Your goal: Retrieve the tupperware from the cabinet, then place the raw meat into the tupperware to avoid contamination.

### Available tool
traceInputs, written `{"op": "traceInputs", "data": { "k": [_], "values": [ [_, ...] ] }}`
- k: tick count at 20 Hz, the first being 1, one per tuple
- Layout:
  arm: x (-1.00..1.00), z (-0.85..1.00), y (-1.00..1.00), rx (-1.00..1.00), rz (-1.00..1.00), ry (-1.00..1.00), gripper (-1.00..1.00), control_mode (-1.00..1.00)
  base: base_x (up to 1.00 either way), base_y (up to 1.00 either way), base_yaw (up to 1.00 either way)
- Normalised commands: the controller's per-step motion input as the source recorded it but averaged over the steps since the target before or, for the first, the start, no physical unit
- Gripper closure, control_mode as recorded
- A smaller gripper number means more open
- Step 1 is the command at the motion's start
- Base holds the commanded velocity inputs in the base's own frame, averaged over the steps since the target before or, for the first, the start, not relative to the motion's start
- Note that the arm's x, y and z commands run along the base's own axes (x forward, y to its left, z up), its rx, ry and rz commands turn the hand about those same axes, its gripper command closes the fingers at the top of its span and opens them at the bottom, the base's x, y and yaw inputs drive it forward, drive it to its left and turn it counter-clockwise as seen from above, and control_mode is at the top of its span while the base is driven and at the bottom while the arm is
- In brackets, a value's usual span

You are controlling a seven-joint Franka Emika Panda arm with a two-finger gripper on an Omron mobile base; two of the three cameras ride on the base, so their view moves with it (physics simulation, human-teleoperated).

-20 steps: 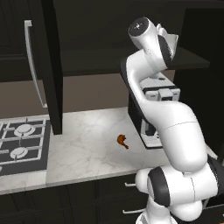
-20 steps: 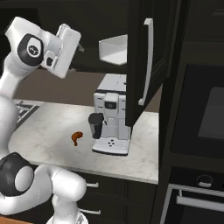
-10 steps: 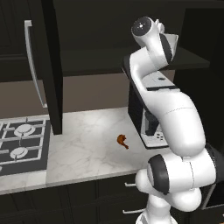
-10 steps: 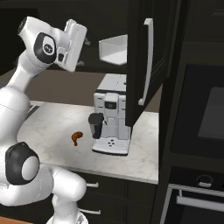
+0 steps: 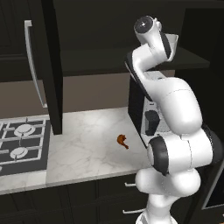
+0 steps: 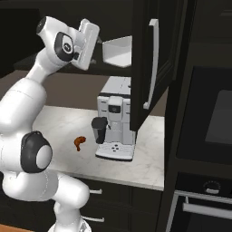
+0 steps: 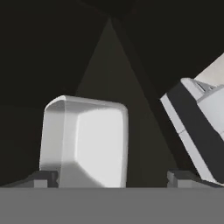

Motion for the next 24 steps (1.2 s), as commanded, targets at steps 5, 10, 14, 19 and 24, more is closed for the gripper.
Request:
{"op": "traceInputs", "data": {
  "k": [5,10,14,19,24],
  "values": [
    [0.54,0.0,0.0,0.03,0.01,-0.06,-1.0,-1.0,0.0,0.0,0.0],
    [0.41,0.0,0.0,0.01,0.01,-0.05,-1.0,-1.0,0.0,0.0,0.0],
    [0.22,0.0,-0.09,0.0,-0.01,0.0,-1.0,-1.0,0.0,0.0,0.0],
    [0.12,-0.02,-0.12,0.0,-0.04,0.01,-1.0,-1.0,0.0,0.0,0.0],
    [0.0,-0.22,-0.21,0.0,-0.12,0.06,-1.0,-1.0,0.0,0.0,0.0]
  ]
}}
